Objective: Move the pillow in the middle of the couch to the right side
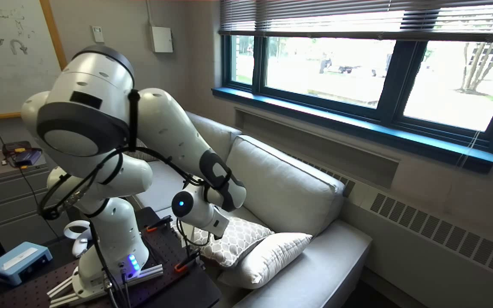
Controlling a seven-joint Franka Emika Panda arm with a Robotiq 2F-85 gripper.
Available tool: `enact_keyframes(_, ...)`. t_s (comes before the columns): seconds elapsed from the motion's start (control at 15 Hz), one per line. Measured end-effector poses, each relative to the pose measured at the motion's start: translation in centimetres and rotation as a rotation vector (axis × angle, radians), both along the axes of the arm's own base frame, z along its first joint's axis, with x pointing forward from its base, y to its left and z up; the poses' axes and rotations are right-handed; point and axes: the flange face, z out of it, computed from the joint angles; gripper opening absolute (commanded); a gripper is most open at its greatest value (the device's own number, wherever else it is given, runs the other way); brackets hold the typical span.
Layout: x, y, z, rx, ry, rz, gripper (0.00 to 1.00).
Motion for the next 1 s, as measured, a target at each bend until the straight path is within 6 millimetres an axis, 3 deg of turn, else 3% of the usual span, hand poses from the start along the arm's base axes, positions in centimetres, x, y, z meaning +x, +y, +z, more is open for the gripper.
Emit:
enact_keyframes(0.2, 0.4, -0.8, 3.3, -0.106, -0.042, 0.0, 0.03)
enact_keyframes(0.27, 0.5, -0.7, 4.4, -0.143, -0.039, 0.018, 0.37)
enact_keyframes(0.4, 0.3, -0.1, 6.8, -0.218, 0.003, 0.077, 0.42)
enact_keyframes(0.53, 0.2, 1.5, 9.6, -0.283, 0.066, 0.167, 0.58)
enact_keyframes(0.67, 0.7, 4.9, 11.8, -0.286, 0.067, 0.261, 0.73)
enact_keyframes(0.87, 1.7, 12.1, 12.8, -0.225, 0.027, 0.396, 0.95)
enact_keyframes(1.0, 2.0, 17.5, 13.3, -0.197, 0.014, 0.524, 1.0)
